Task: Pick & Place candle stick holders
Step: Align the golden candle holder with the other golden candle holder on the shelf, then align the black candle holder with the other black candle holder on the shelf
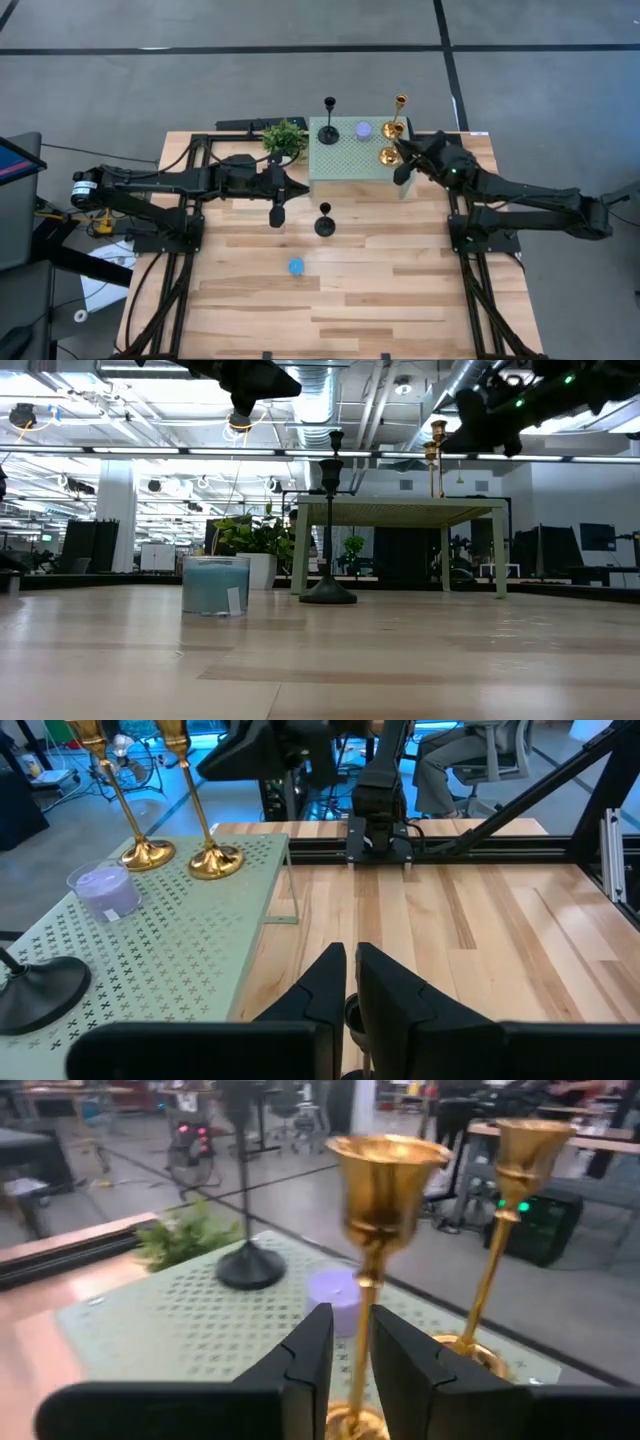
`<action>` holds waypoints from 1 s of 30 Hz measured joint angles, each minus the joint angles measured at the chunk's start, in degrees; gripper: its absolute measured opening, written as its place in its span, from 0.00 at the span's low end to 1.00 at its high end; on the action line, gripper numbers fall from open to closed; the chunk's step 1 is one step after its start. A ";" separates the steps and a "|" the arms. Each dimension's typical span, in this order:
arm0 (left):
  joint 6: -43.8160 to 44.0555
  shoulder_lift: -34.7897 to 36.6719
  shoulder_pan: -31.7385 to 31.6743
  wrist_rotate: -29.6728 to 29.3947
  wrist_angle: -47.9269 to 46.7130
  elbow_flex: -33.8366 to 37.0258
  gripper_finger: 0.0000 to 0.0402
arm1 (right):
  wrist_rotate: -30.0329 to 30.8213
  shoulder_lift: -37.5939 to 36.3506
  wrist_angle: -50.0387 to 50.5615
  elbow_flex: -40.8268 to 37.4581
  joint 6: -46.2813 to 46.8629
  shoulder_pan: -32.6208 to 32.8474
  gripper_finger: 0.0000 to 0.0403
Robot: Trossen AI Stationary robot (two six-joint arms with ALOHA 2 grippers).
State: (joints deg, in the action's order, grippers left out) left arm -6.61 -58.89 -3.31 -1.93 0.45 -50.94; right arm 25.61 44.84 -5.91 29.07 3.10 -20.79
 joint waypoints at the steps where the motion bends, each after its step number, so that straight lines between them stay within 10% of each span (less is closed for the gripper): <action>1: 0.00 0.01 -0.02 0.00 0.00 0.00 0.07 | -0.02 -0.81 1.92 0.58 0.32 0.60 0.15; 13: 0.00 0.01 0.00 0.00 0.00 0.00 0.07 | -3.42 -8.04 27.15 3.72 10.09 7.17 0.15; 21: 0.00 0.01 0.00 0.00 0.00 0.00 0.07 | -18.21 -9.26 27.59 3.72 11.11 13.30 0.15; 30: 0.00 0.01 -0.02 0.00 0.04 0.00 0.07 | -18.64 -9.18 27.47 3.76 5.90 17.48 0.15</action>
State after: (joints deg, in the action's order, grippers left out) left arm -6.61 -58.87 -3.33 -1.93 0.49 -50.94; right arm 6.97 35.66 21.57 32.83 9.00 -3.31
